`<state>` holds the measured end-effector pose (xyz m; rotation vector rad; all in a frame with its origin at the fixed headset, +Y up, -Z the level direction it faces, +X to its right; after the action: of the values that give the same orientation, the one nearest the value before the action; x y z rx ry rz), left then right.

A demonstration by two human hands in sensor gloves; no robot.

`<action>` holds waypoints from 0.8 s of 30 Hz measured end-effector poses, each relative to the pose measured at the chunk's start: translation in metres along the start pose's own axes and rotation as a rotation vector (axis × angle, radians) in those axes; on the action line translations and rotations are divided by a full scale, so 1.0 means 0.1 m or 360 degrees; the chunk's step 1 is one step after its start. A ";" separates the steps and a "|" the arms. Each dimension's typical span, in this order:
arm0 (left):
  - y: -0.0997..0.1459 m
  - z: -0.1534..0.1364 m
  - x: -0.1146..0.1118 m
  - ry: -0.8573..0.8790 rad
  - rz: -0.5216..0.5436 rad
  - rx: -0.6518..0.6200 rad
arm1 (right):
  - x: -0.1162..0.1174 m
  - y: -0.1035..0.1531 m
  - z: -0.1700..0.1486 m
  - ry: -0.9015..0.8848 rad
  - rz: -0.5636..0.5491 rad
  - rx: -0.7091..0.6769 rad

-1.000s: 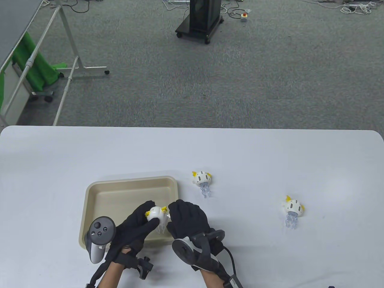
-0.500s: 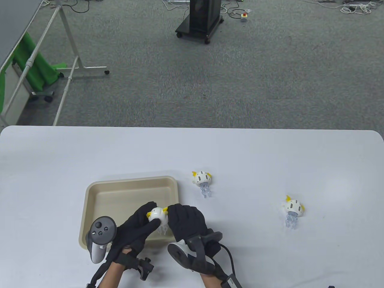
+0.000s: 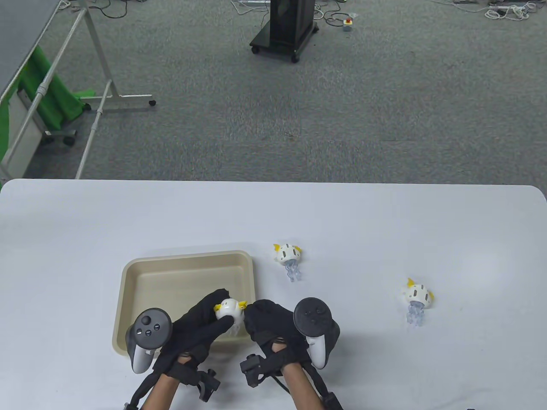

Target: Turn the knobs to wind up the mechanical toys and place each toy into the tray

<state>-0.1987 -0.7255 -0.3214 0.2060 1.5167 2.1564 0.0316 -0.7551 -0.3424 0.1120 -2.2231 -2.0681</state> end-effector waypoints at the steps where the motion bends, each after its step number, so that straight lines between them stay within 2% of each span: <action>1: 0.00 0.01 -0.01 -0.0013 -0.0004 -0.0004 | 0.01 0.00 -0.06 -0.0088 0.0016 0.0069; 3: 0.00 0.01 -0.01 -0.0027 -0.0007 -0.0009 | 0.02 -0.01 -0.11 -0.0138 0.0052 0.0108; 8: 0.00 -0.02 0.02 -0.0006 0.0013 0.0010 | 0.04 -0.03 -0.04 -0.0031 0.0086 -0.0015; 13: 0.01 -0.06 0.06 -0.0015 0.0045 0.0026 | 0.04 -0.02 0.13 0.0256 0.0078 -0.0252; 20: 0.04 -0.09 0.24 0.0028 0.0180 0.0048 | -0.06 0.08 0.40 0.0571 -0.0114 -0.0537; 24: 0.09 -0.08 0.45 -0.0181 0.0314 0.0048 | -0.10 0.10 0.43 0.0632 -0.0164 -0.0572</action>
<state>-0.2435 -0.7130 -0.3233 0.4996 1.5196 2.2306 0.0359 -0.7110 -0.3356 0.5609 -1.6275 -2.2214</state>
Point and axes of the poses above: the tracker on the back of each hand, its own z axis roughly to the thumb side, its own y axis roughly from the fingertips to the wrist, x = y × z, the point moved 5 cm from there along -y, roughly from the wrist to the fingertips, and after that the axes turned 8 degrees about -x, right-handed, at the moved point
